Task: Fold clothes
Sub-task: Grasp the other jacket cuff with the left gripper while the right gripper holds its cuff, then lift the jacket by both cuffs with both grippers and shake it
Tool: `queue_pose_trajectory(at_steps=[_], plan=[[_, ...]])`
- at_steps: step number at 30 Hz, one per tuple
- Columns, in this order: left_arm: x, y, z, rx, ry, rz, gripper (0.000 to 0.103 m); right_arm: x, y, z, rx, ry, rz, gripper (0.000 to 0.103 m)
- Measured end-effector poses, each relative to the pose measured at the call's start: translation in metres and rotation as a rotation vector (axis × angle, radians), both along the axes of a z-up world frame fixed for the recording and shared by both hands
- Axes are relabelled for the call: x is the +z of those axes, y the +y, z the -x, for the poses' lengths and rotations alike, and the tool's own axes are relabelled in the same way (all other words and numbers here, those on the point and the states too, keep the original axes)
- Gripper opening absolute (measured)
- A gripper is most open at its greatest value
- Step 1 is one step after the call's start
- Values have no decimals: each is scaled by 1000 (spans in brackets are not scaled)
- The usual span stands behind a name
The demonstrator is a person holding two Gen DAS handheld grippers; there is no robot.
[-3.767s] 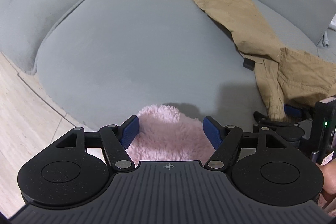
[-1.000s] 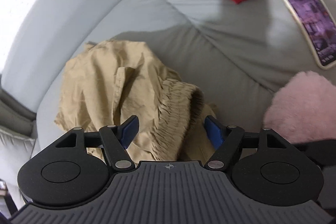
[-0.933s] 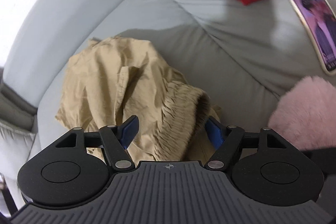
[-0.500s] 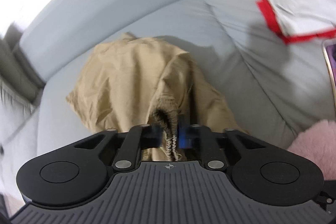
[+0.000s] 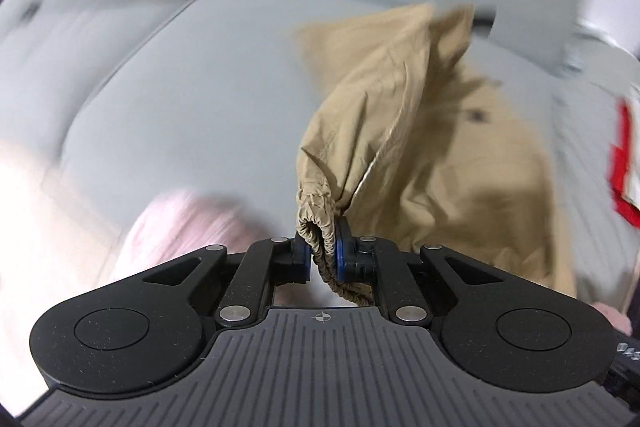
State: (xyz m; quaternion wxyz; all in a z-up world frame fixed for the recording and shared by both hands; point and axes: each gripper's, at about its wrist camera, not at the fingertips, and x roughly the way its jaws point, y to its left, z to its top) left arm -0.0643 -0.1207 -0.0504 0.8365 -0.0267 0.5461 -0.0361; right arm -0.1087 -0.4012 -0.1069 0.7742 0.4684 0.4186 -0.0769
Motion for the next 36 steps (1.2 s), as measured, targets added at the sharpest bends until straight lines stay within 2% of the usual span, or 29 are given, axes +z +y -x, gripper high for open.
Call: queue_pose_trajectory(at_steps=[2, 4, 7, 8, 12, 14, 16, 18, 19, 21, 24, 27, 30, 32, 33, 35, 36], plan=[[-14, 19, 0, 48, 70, 60, 13, 5, 12, -10, 60, 32, 73, 27], [-16, 24, -2, 22, 69, 89, 17, 7, 16, -18, 79, 60, 116, 28], [-18, 25, -7, -50, 56, 125, 37, 10, 19, -25, 100, 82, 146, 36], [-20, 26, -9, -64, 68, 131, 45, 9, 18, -25, 105, 83, 132, 42], [-27, 29, -15, -99, 107, 141, 51, 3, 15, -24, 113, 75, 61, 57], [-32, 30, -17, -96, 121, 154, 51, -3, 14, -24, 107, 68, 15, 58], [-39, 32, -19, -81, 139, 184, 51, -5, 14, -25, 103, 62, -10, 54], [-46, 34, -21, -65, 157, 215, 46, -8, 14, -25, 99, 55, -34, 35], [-49, 35, -22, -58, 166, 230, 43, -4, 14, -25, 102, 39, -30, 31], [-56, 38, -24, -42, 184, 260, 14, 0, 13, -25, 100, 31, -29, 26], [-66, 41, -27, -19, 210, 305, 12, 4, 11, -24, 85, 19, -43, 26], [-61, 49, -25, 22, 197, 345, 11, 10, 9, -22, 65, 15, -49, 23], [-38, 59, -23, 65, 147, 419, 10, 23, 9, -25, 54, -9, -24, 18], [-16, 63, -25, 70, 90, 470, 9, 47, 5, -36, 45, -65, -4, 17], [6, 64, -29, 58, 28, 502, 9, 56, 3, -40, 46, -86, 6, 17], [57, 63, -36, 30, -117, 555, 9, 104, -6, -63, 46, -204, 50, 16], [98, 62, -37, 6, -239, 593, 9, 127, -9, -72, 44, -263, 72, 16]])
